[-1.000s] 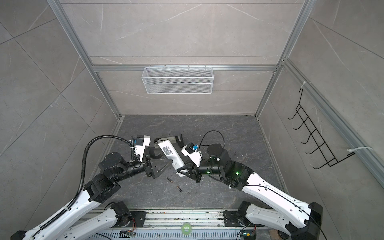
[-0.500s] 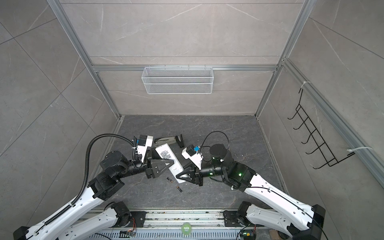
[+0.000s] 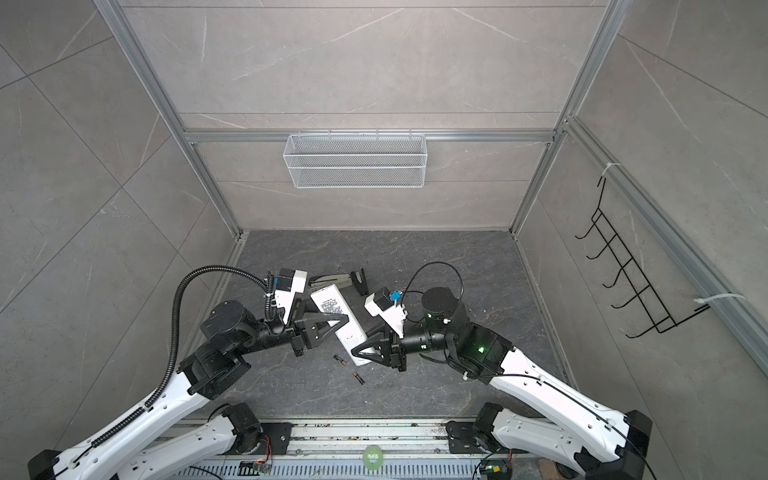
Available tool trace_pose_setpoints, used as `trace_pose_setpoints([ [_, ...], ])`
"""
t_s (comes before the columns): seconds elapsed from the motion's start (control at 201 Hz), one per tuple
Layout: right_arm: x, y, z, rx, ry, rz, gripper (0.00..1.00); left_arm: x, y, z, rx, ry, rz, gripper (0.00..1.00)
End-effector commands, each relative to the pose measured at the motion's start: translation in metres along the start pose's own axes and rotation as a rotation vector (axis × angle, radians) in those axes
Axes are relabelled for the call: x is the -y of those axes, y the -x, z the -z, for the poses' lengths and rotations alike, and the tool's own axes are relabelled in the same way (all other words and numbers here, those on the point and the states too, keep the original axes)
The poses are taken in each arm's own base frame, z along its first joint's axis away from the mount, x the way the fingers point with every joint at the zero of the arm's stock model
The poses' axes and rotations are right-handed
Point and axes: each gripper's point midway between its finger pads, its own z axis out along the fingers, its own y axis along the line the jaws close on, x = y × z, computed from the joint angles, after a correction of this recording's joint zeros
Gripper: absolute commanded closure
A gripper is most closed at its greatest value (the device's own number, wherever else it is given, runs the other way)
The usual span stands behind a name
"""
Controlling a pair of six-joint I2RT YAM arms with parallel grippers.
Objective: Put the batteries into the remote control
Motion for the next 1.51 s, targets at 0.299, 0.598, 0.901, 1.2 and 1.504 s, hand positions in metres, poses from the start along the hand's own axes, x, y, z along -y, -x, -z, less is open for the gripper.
trace_pose_setpoints([
  [0.299,0.003,-0.003,0.001,-0.017,-0.023,0.021,0.66,0.005,0.018,0.002,0.042,0.017,-0.059,1.0],
  [0.598,0.034,-0.02,0.029,-0.086,-0.289,0.181,0.32,-0.022,0.014,0.007,0.006,0.192,-0.023,1.0],
  [0.901,0.02,-0.009,0.047,-0.042,-0.314,0.415,0.23,-0.044,-0.004,0.01,-0.082,0.306,0.069,1.0],
  [1.2,0.009,-0.016,0.015,-0.078,-0.2,0.62,0.23,-0.07,-0.051,0.015,-0.273,0.387,0.227,1.0],
  [1.504,0.008,-0.044,-0.027,-0.243,-0.153,0.789,0.22,-0.082,-0.065,0.035,-0.314,0.325,0.4,1.0],
])
